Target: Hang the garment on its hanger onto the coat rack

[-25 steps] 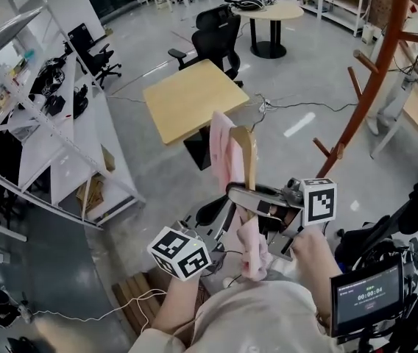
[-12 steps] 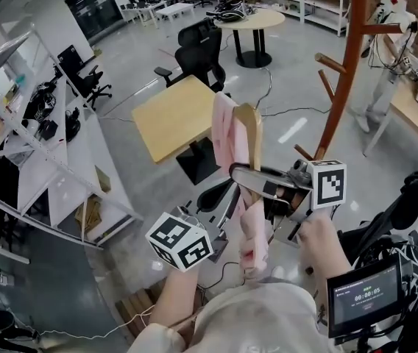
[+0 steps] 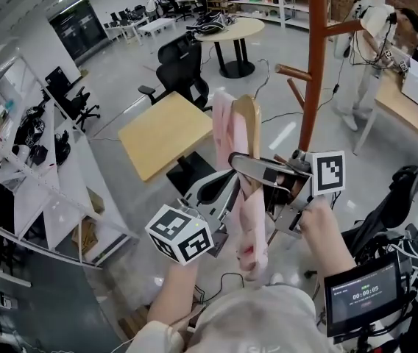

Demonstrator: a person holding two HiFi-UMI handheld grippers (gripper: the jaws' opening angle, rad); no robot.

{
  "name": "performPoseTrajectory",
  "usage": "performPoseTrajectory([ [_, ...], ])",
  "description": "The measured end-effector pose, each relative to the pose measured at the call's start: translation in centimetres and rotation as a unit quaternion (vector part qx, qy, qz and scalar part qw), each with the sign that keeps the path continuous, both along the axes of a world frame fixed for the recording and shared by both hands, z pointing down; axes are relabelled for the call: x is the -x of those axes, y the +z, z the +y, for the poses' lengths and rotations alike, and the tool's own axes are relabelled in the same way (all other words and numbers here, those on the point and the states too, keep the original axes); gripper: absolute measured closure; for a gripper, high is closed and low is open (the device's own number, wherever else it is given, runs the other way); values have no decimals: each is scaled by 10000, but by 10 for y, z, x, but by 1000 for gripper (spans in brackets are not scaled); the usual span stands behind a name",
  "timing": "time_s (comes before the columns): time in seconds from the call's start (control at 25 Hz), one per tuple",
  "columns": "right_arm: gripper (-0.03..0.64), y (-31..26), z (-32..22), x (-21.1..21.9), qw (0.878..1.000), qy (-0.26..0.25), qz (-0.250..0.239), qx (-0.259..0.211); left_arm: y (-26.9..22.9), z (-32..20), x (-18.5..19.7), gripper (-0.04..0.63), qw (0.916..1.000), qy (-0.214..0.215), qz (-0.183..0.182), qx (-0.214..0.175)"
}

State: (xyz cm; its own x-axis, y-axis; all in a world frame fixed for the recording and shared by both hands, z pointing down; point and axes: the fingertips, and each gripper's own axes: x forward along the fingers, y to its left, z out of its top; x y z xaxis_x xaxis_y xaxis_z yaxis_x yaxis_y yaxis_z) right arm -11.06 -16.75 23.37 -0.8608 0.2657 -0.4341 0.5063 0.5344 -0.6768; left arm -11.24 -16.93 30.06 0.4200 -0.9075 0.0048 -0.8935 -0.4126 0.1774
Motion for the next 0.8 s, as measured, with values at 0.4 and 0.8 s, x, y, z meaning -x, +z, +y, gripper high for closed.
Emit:
performPoseTrajectory([
  [0.4,537,11,-42,-25,9997,148,97,166,12,-39,-29,600,9998,159,36,107],
  [0.8,537,30,-63,-40,9993,108,256,230,33,-63,-46,600,9994,154,103,294],
])
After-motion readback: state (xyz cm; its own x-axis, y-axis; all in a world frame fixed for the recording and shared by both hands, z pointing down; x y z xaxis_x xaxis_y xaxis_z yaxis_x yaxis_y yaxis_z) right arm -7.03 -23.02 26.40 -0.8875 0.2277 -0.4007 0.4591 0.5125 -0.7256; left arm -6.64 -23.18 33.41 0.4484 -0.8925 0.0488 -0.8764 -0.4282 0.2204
